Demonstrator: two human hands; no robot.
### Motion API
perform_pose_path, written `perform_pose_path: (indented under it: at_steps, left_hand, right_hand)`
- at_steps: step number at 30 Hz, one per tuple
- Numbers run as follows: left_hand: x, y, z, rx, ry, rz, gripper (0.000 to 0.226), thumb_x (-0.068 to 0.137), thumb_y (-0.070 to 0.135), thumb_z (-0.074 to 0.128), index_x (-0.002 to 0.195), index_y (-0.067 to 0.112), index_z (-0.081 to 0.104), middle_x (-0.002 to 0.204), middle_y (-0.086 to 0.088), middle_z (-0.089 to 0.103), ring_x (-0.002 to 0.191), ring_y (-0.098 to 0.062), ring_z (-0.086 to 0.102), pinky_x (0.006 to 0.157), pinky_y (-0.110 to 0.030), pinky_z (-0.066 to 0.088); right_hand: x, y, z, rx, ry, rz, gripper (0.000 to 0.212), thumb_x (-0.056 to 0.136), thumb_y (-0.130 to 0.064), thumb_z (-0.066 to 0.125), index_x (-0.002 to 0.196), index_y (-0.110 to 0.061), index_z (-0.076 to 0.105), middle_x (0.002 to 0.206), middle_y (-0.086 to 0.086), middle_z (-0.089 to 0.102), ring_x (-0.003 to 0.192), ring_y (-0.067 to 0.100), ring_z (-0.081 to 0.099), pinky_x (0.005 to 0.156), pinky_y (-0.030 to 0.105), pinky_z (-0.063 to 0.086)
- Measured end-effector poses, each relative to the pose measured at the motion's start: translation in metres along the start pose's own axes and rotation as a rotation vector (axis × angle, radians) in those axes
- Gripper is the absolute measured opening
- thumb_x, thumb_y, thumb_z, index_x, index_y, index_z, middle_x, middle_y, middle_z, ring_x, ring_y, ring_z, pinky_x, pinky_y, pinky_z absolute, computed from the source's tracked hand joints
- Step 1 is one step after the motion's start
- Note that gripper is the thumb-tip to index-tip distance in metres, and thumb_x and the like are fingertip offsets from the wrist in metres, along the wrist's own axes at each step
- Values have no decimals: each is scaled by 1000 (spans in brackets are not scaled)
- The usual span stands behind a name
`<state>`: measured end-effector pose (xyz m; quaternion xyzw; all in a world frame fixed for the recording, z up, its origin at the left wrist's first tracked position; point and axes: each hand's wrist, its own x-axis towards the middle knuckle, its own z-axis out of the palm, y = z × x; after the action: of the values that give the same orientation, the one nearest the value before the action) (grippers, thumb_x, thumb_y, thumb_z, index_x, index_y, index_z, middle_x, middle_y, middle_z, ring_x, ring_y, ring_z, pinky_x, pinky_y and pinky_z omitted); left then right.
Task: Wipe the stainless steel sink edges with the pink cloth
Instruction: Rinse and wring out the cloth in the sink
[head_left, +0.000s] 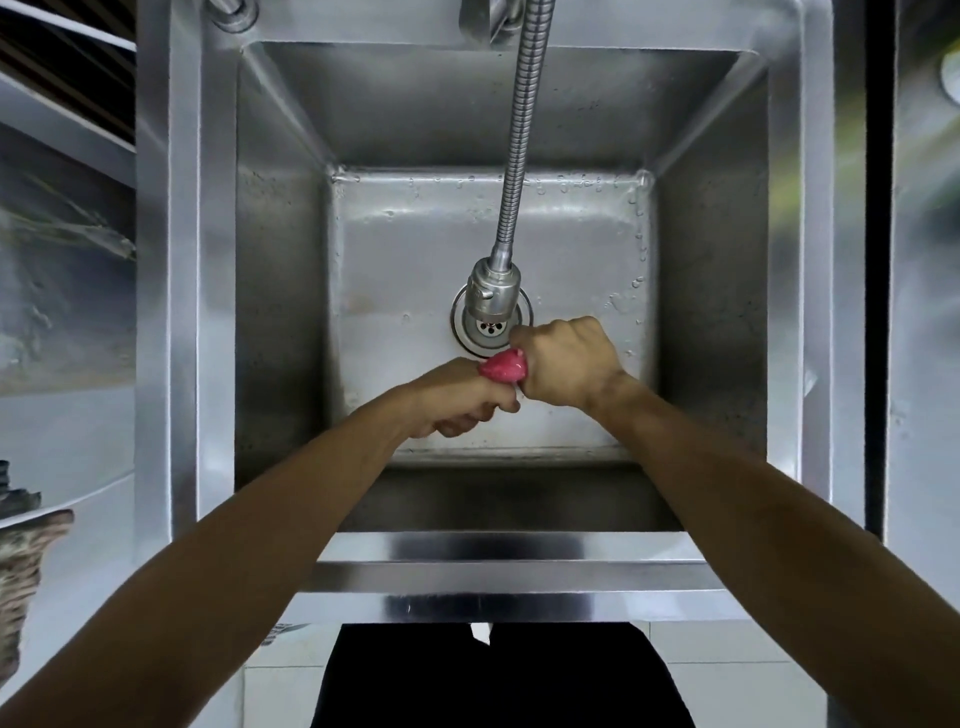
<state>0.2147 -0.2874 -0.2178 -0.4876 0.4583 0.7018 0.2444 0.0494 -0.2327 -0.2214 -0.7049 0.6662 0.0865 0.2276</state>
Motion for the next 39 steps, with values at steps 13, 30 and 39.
perform_pose_path:
  at_steps: [13,30,39]
  left_hand:
    - [-22,12,-38,781,76,279,16,83,23,76,97,24,68,84,1,72,72,-18,70,55,-30,58]
    - [-22,14,-2,995,487,223,14,81,34,69,84,20,67,71,3,55,70,-22,58,61,-30,41]
    - [-39,5,28,-50,62,8,26,82,17,74,68,19,52,55,-2,44,42,-15,28,47,-26,20]
  right_hand:
    - [-19,11,-26,1136,-694,195,30,84,-49,78,105,-29,71,85,1,73,78,7,65,80,27,55]
    - [-11,-19,-24,102,-257,60,12,91,-37,61,98,-27,65,91,-1,69,76,22,59,67,31,40]
    - [-17,2,-14,-94,134,-271,24,75,-21,76,92,-15,60,67,2,66,53,30,62,55,30,36]
